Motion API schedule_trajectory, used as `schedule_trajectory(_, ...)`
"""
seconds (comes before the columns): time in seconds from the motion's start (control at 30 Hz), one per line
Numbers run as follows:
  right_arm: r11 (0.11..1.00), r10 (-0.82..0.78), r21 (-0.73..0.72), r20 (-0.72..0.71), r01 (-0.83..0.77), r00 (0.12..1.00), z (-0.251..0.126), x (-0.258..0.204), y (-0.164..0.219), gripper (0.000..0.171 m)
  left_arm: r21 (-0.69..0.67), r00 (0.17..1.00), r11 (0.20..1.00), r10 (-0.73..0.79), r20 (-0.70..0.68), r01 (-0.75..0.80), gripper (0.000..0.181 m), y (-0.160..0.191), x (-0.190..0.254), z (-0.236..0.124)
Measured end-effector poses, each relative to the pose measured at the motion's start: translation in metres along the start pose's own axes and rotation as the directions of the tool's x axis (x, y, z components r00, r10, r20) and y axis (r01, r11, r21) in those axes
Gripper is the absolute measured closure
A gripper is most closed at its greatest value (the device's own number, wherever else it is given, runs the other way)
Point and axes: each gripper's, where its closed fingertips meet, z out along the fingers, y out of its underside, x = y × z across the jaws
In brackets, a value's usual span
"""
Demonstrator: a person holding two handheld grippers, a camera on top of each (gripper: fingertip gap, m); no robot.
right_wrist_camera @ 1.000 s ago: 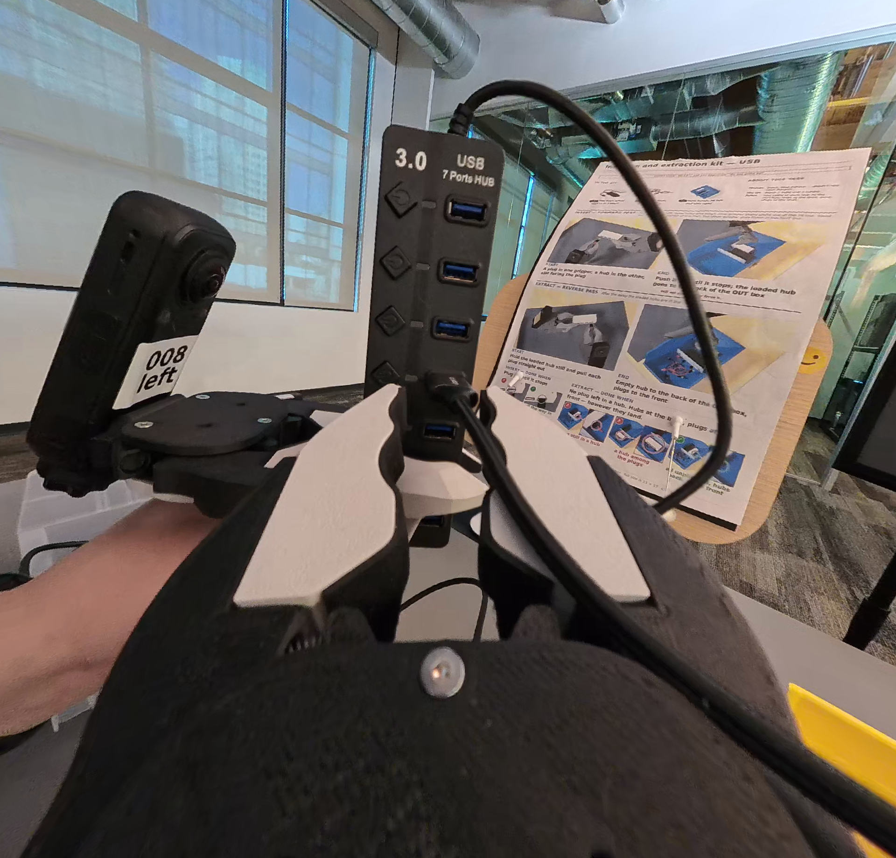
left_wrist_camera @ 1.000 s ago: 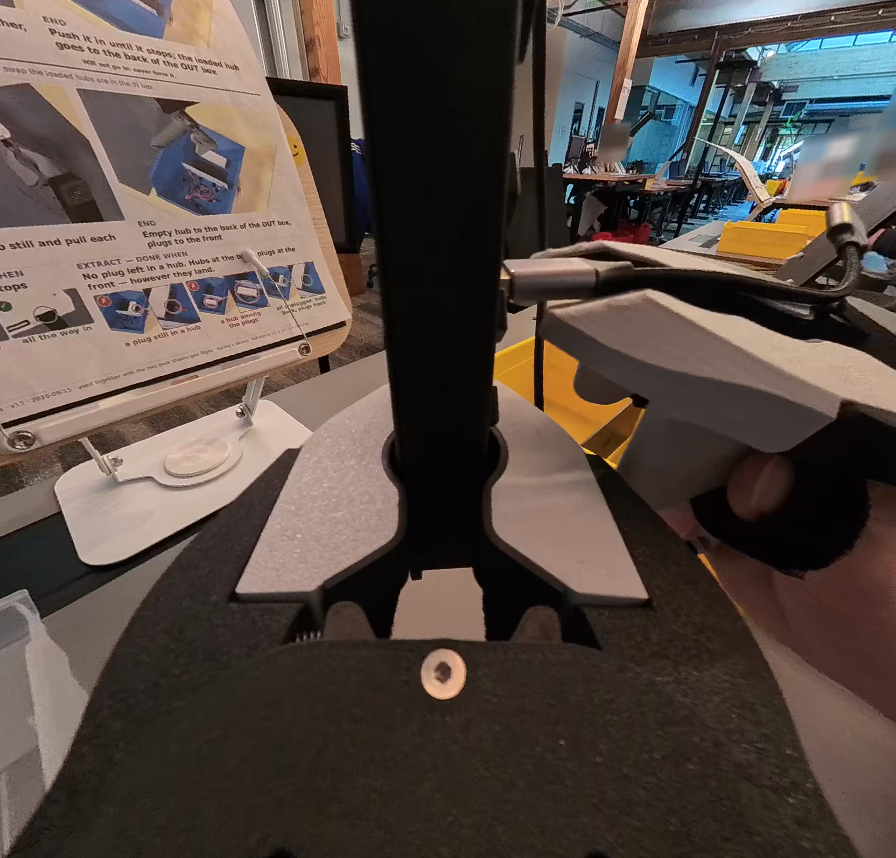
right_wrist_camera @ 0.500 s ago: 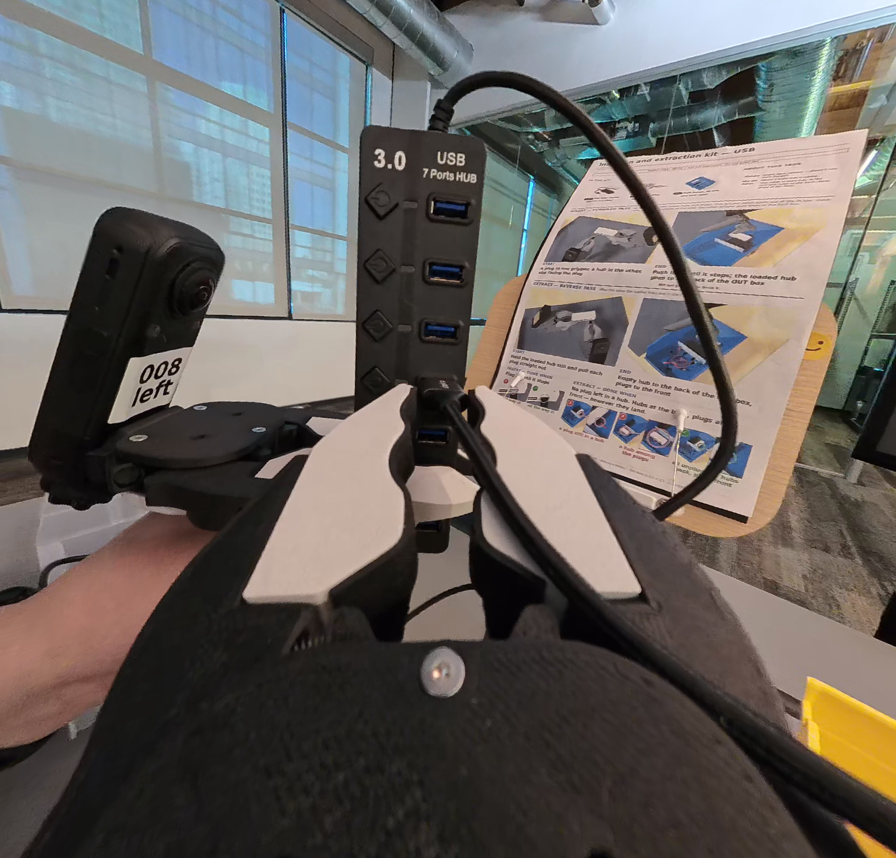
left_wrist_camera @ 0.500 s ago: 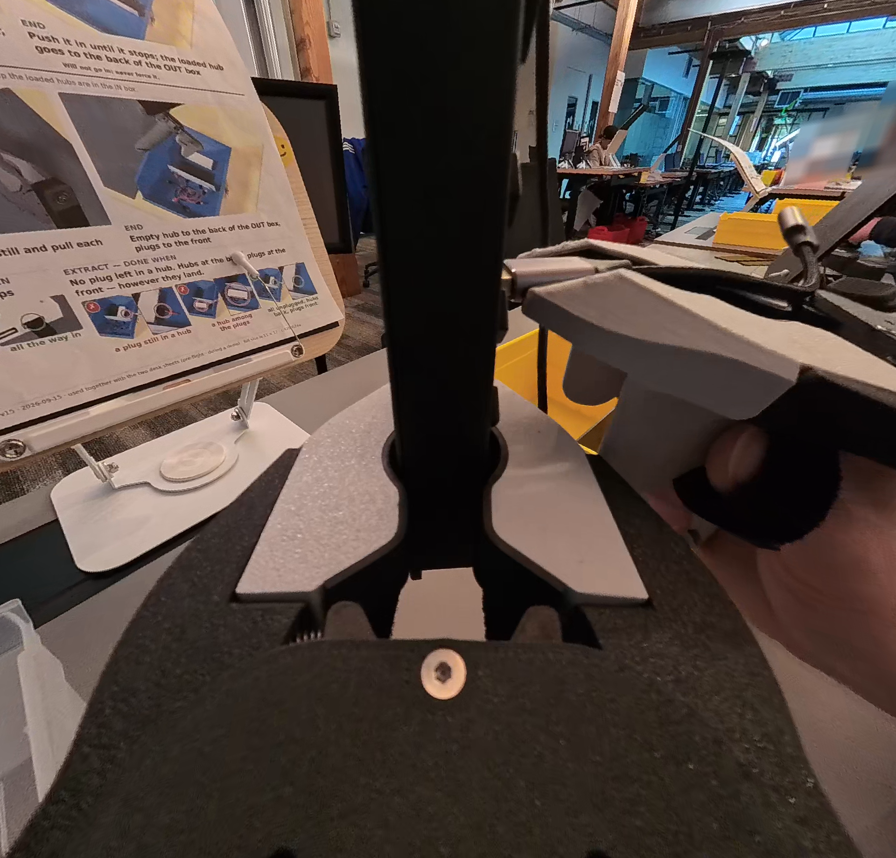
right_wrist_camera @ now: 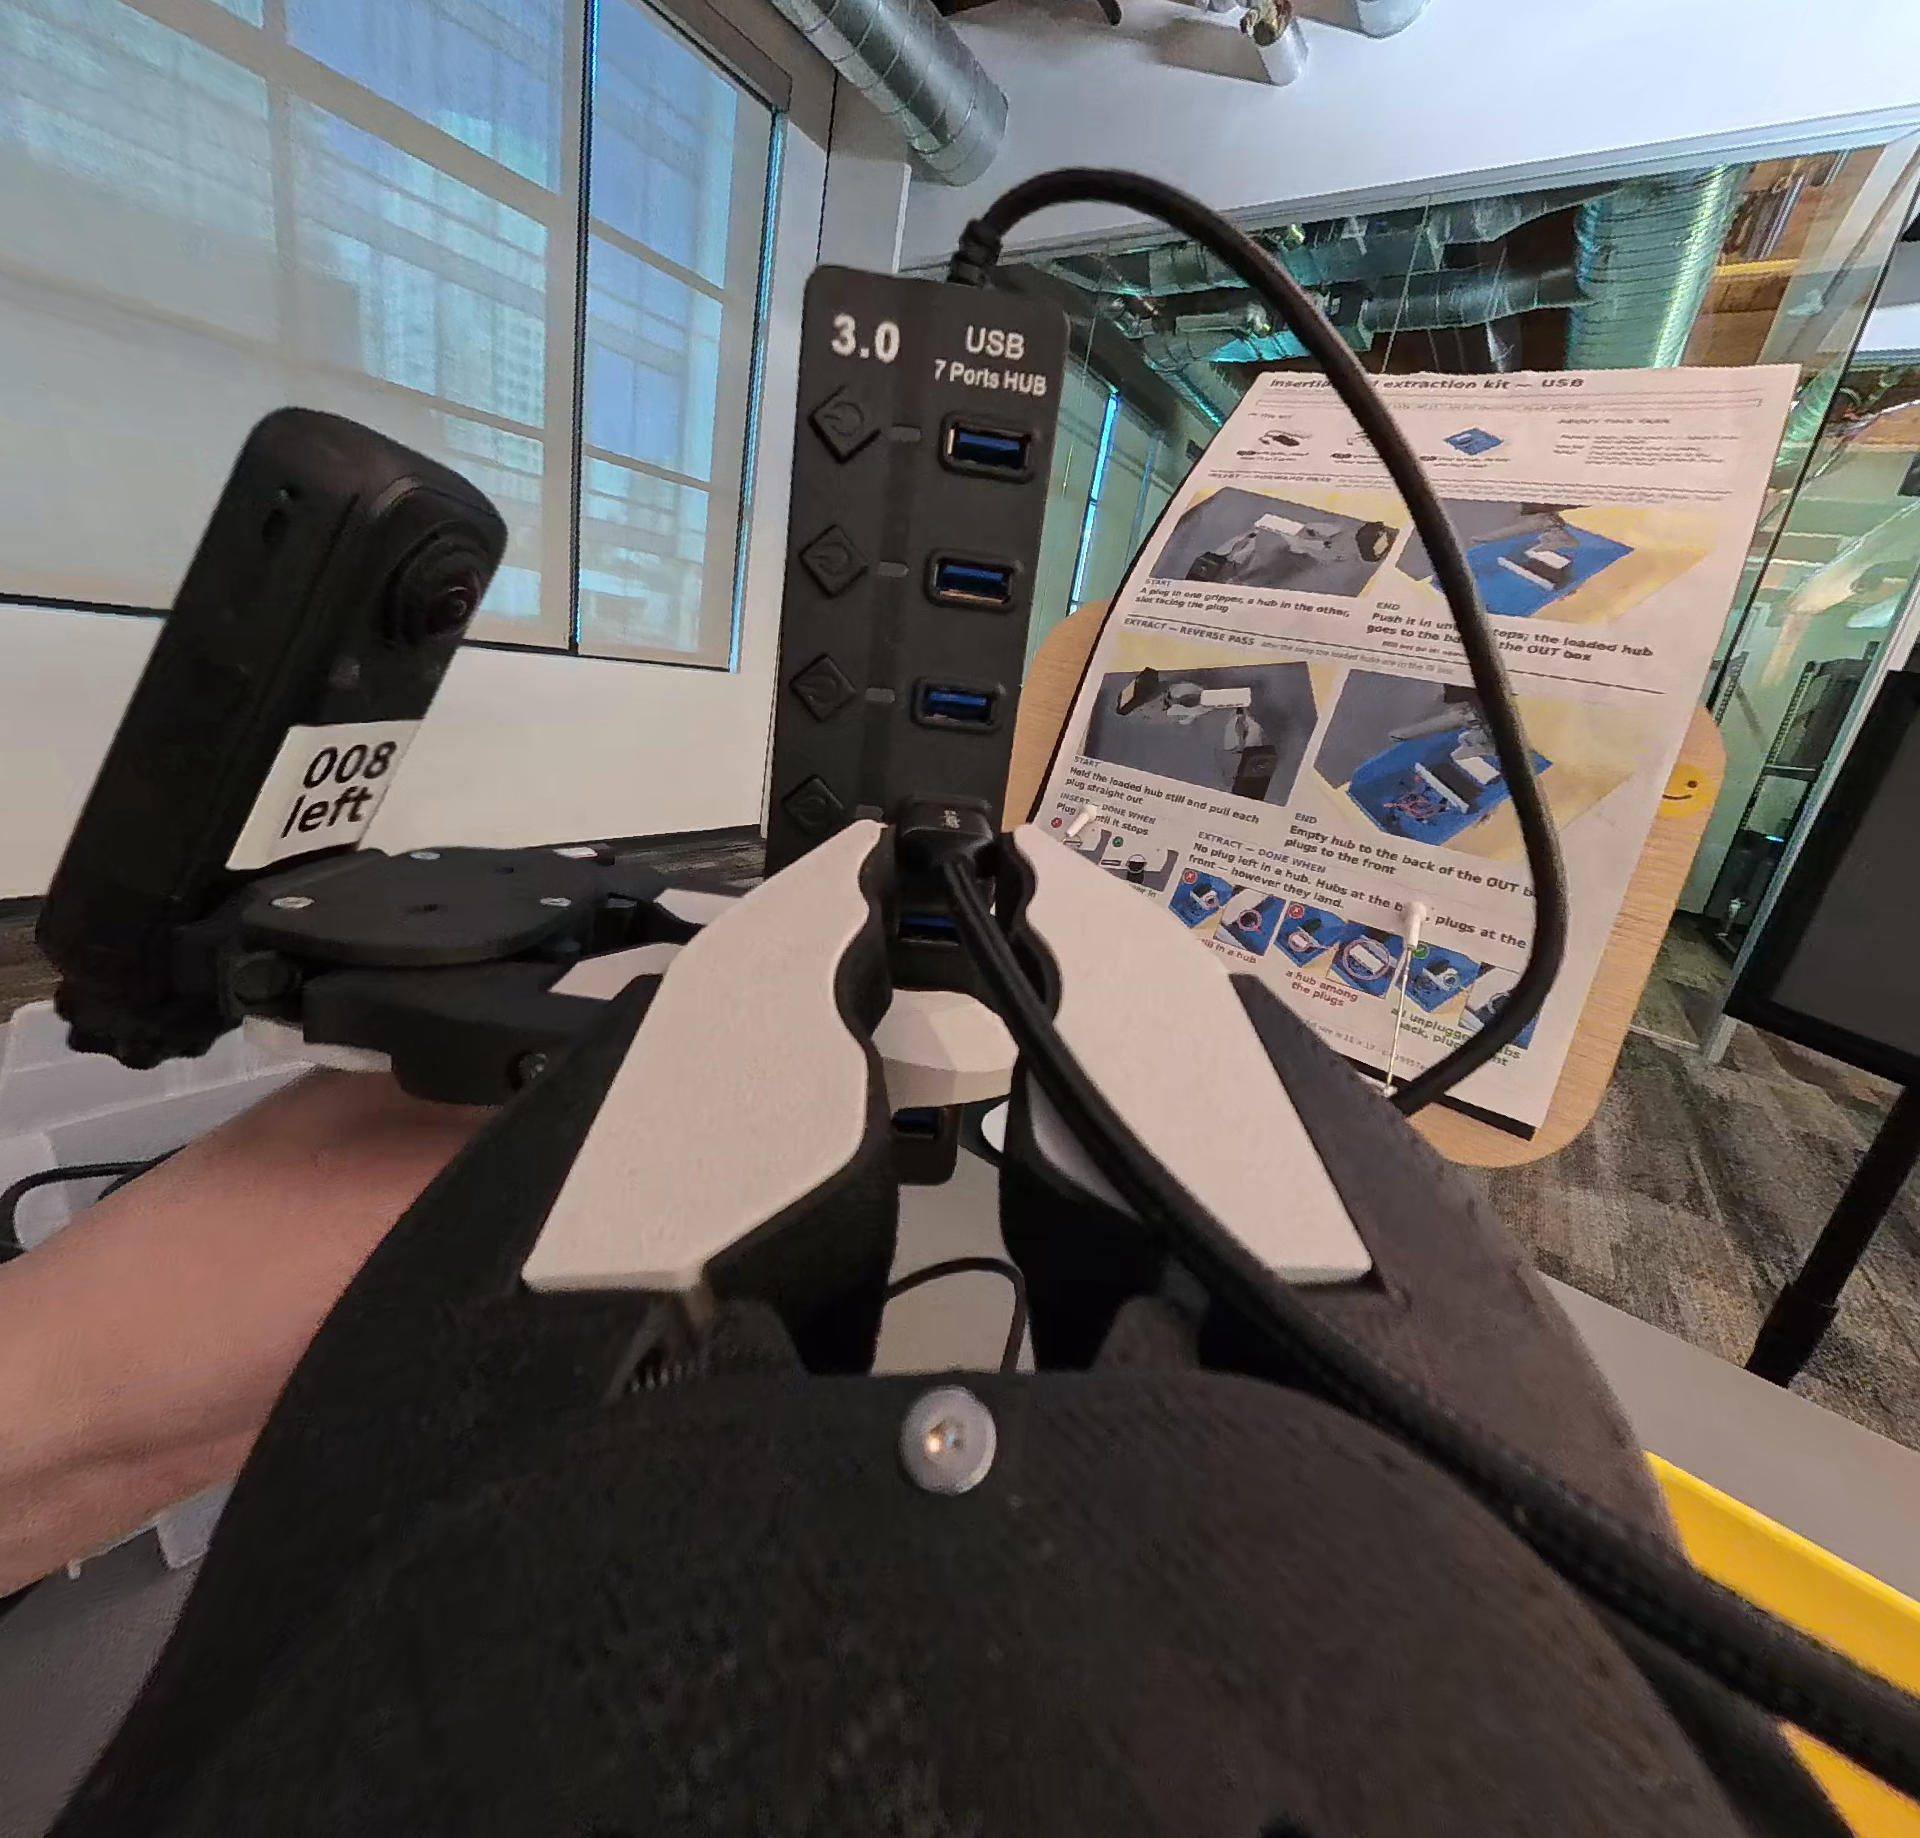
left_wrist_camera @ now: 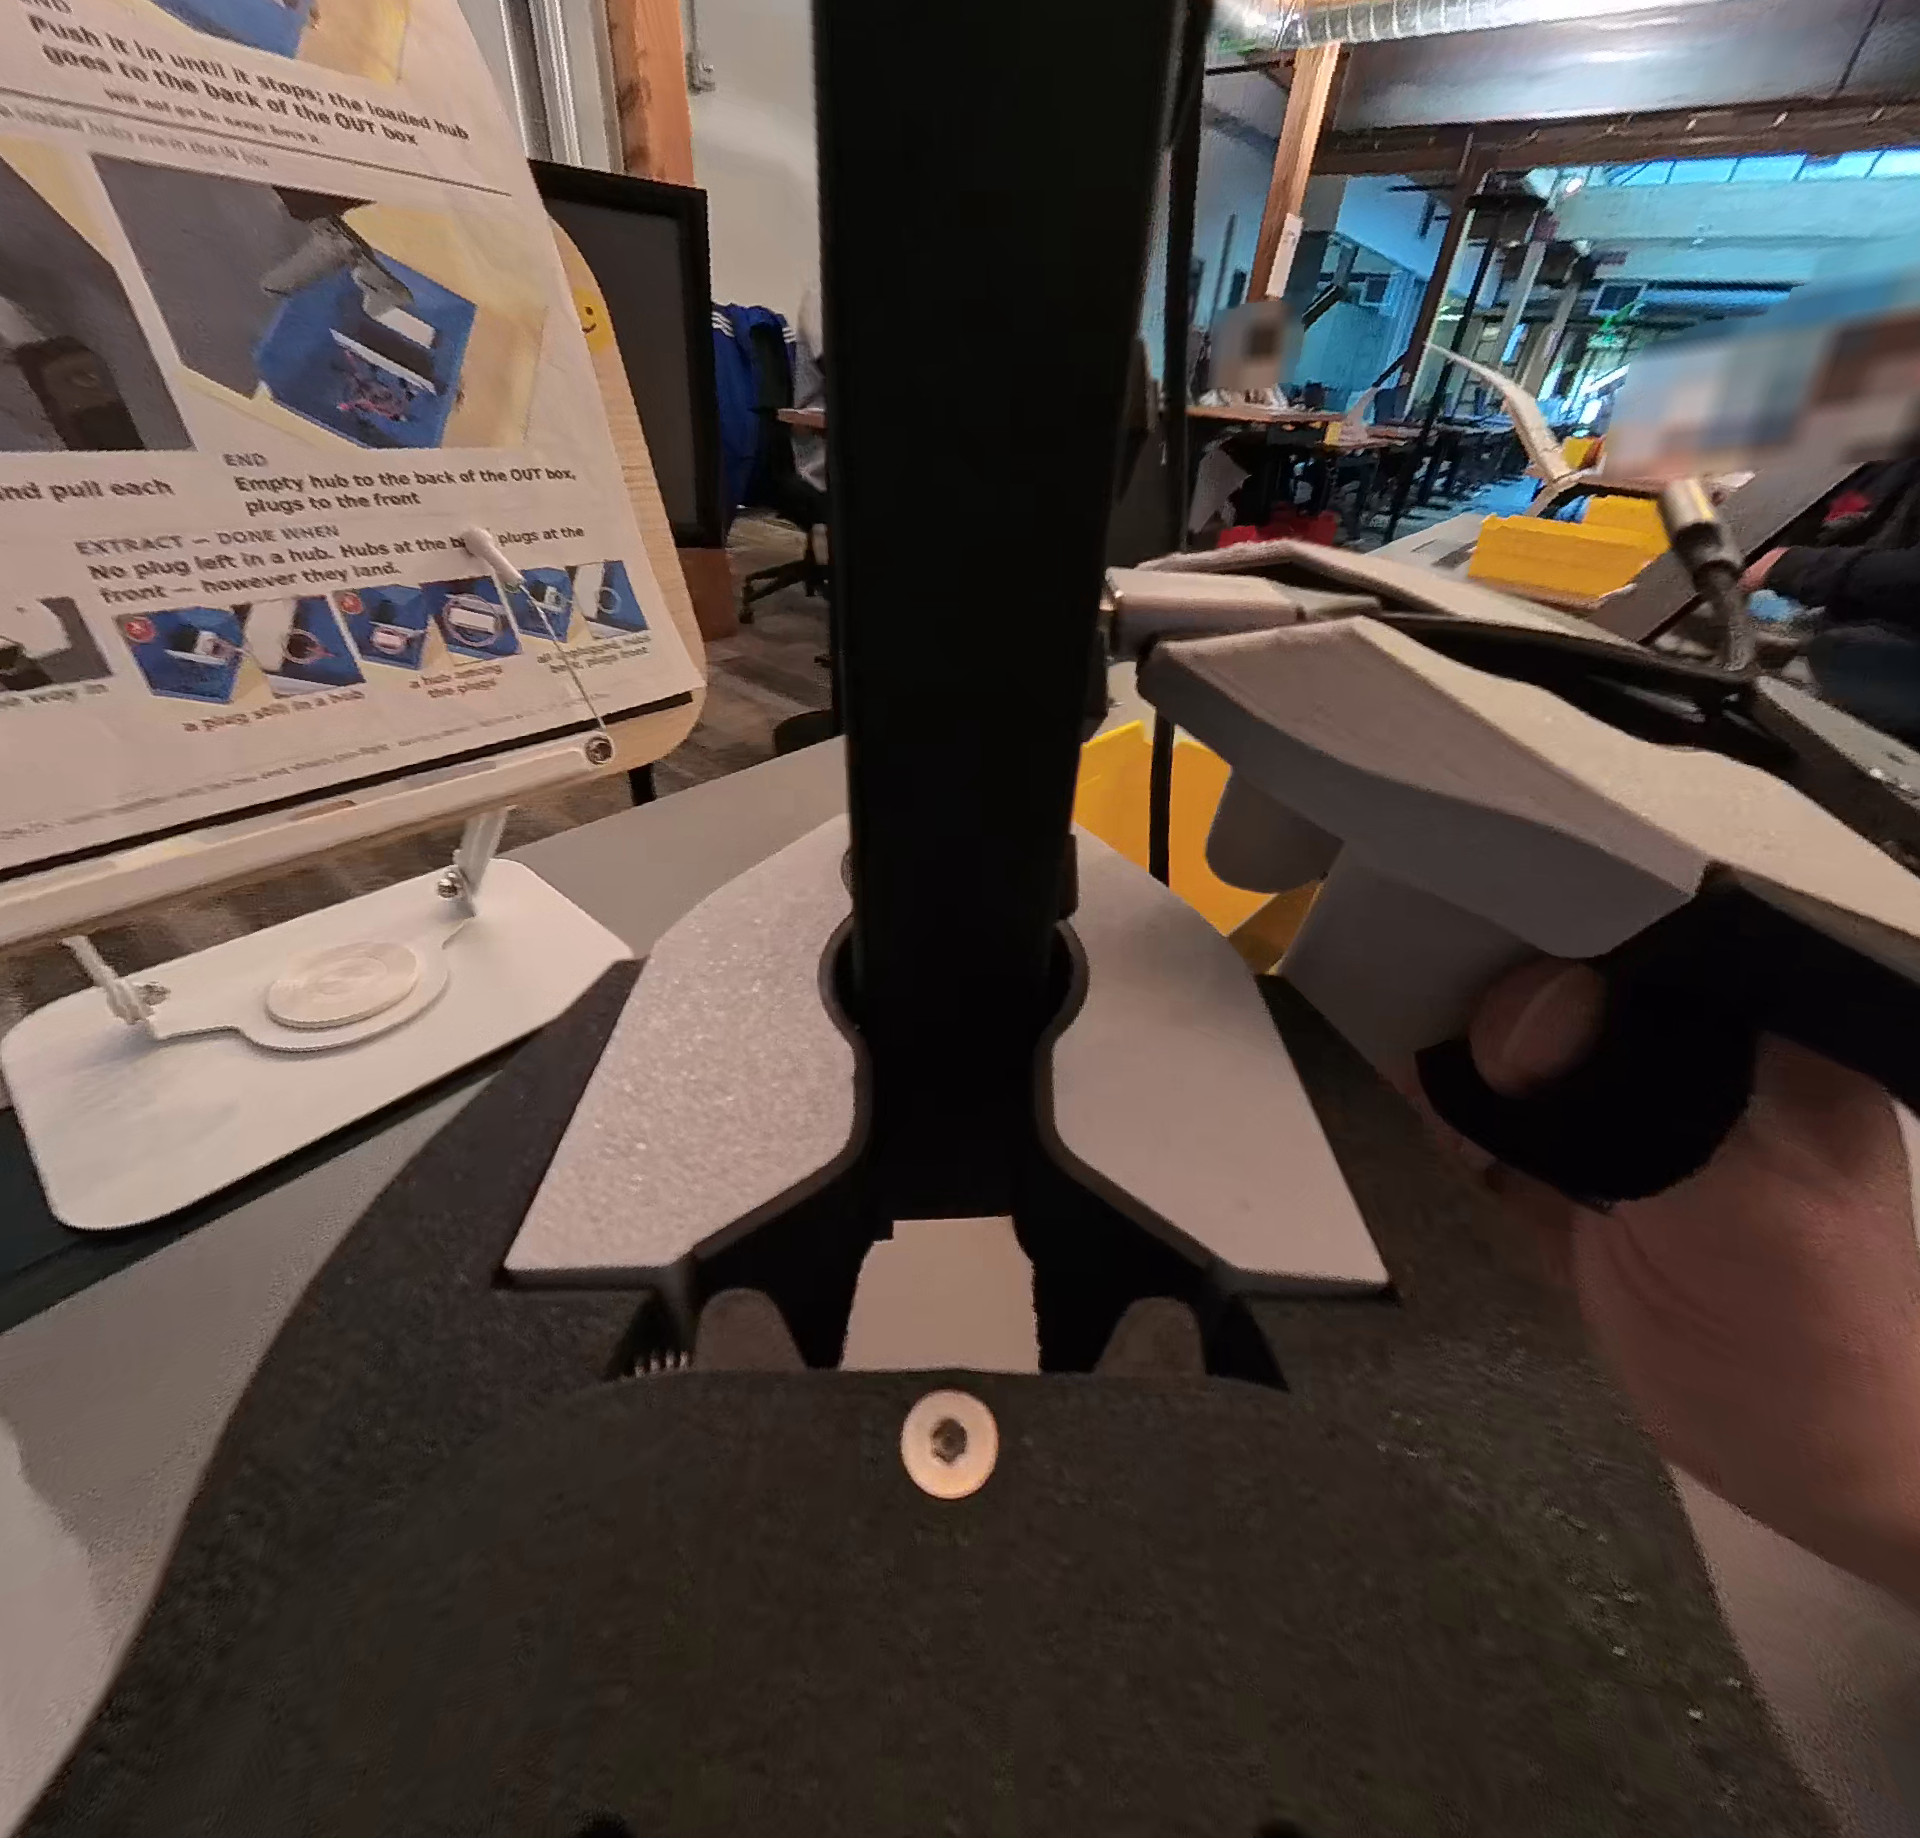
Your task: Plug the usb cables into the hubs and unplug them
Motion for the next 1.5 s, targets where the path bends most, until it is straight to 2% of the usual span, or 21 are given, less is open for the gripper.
schedule_trajectory(0.23, 1.0, -0.007, -0.005, 0.005, 0.007, 1.0, 0.0, 0.001, 0.0, 0.153, -0.002, 0.999, 0.999, -0.036, -0.034, 0.036, 0.155, 0.0, 0.002, 0.0)
schedule_trajectory(0.37, 1.0, -0.002, -0.014, 0.015, 0.002, 1.0, 0.0, 0.001, 0.001, 0.153, -0.013, 1.0, 1.0, 0.001, -0.02, -0.001, 0.155, 0.001, 0.0, 0.0)
schedule_trajectory(0.7, 1.0, 0.007, 0.005, 0.058, -0.007, 0.998, -0.003, 0.0, -0.005, 0.153, 0.002, 0.989, 1.0, -0.031, -0.143, 0.031, 0.155, -0.004, 0.01, 0.0)
schedule_trajectory(0.8, 0.999, -0.034, -0.017, 0.026, 0.035, 0.999, -0.002, 0.001, -0.004, 0.153, -0.013, 0.993, 0.999, -0.033, -0.116, 0.032, 0.155, -0.002, 0.006, 0.0)
schedule_trajectory(0.87, 0.996, -0.092, -0.007, -0.004, 0.092, 0.996, -0.005, -0.002, -0.008, 0.153, -0.01, 1.0, 1.0, -0.022, -0.016, 0.022, 0.156, -0.001, -0.011, -0.001)
schedule_trajectory(1.0, 0.987, -0.159, -0.035, 0.01, 0.159, 0.987, -0.003, -0.015, -0.01, 0.153, 0.008, 0.997, 0.997, -0.075, -0.023, 0.075, 0.155, -0.006, -0.023, -0.006)
schedule_trajectory(1.27, 0.996, -0.063, -0.06, 0.013, 0.064, 0.998, -0.003, -0.006, -0.007, 0.153, 0.003, 0.998, 0.998, -0.058, -0.021, 0.058, 0.155, -0.004, -0.018, -0.004)
schedule_trajectory(1.5, 0.998, -0.062, -0.025, 0.002, 0.062, 0.998, -0.008, 0.0, -0.026, 0.153, -0.018, 0.998, 0.998, -0.053, -0.024, 0.053, 0.156, 0.004, -0.014, 0.0)
